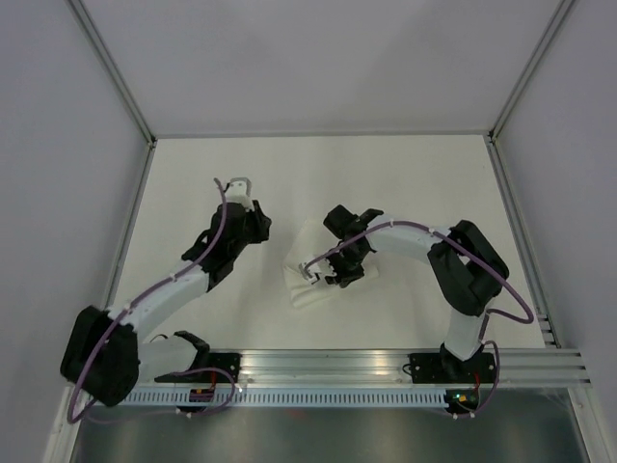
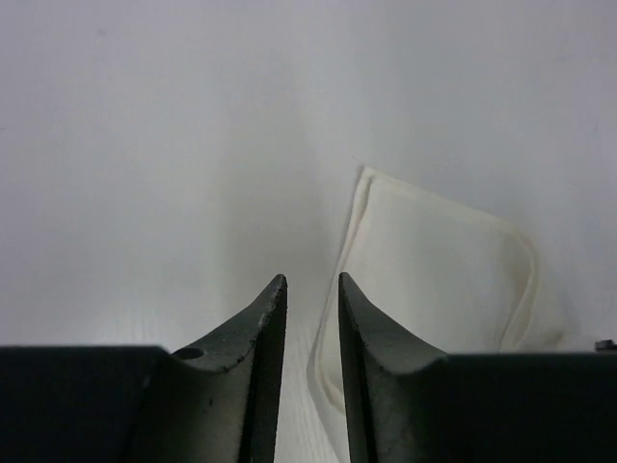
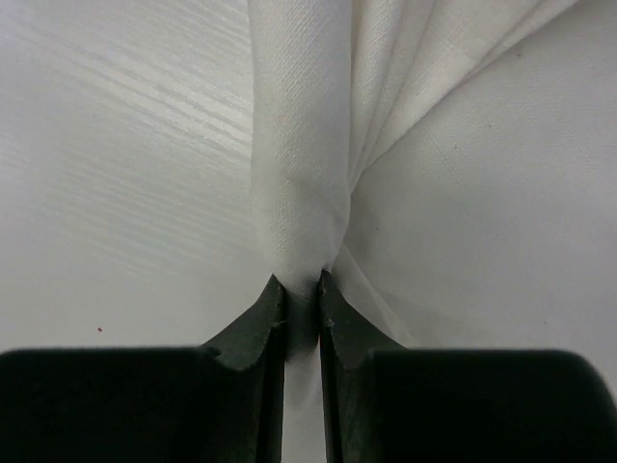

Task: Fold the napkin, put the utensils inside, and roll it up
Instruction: Roll the napkin at the center of the board.

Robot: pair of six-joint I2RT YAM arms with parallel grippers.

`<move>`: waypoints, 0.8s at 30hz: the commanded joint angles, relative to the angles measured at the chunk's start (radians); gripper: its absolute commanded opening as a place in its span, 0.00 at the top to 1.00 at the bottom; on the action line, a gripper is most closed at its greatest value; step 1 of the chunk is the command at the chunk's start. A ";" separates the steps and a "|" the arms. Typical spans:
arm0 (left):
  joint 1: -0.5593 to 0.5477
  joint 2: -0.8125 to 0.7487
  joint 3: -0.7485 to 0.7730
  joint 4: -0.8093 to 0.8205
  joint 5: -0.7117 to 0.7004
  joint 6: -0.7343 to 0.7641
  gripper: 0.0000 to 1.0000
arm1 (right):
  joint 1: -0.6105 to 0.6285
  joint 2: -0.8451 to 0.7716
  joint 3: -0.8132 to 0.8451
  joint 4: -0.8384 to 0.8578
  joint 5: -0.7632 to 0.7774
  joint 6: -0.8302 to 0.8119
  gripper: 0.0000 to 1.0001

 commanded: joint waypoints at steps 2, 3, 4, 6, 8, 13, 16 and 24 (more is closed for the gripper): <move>-0.005 -0.350 -0.113 0.081 -0.304 -0.083 0.67 | -0.046 0.216 0.095 -0.427 -0.102 -0.136 0.88; -0.011 -0.380 -0.118 0.081 -0.300 -0.024 0.67 | -0.054 0.236 0.110 -0.441 -0.109 -0.144 0.87; -0.046 -0.406 -0.118 0.081 -0.306 0.009 0.67 | -0.055 0.255 0.126 -0.450 -0.115 -0.145 0.87; -0.122 -0.451 -0.115 0.093 -0.398 0.128 0.67 | -0.066 0.316 0.179 -0.489 -0.130 -0.156 0.88; -0.270 -0.466 -0.118 0.133 -0.520 0.223 0.67 | -0.075 0.382 0.239 -0.530 -0.154 -0.159 0.88; -0.636 -0.365 -0.055 0.253 -0.629 0.582 0.63 | -0.110 0.505 0.386 -0.636 -0.193 -0.135 0.87; -0.830 -0.208 -0.015 0.337 -0.778 0.756 0.63 | -0.115 0.529 0.409 -0.625 -0.190 -0.098 0.87; -0.985 -0.185 -0.050 0.455 -0.825 0.761 0.52 | -0.121 0.552 0.429 -0.598 -0.182 -0.030 0.87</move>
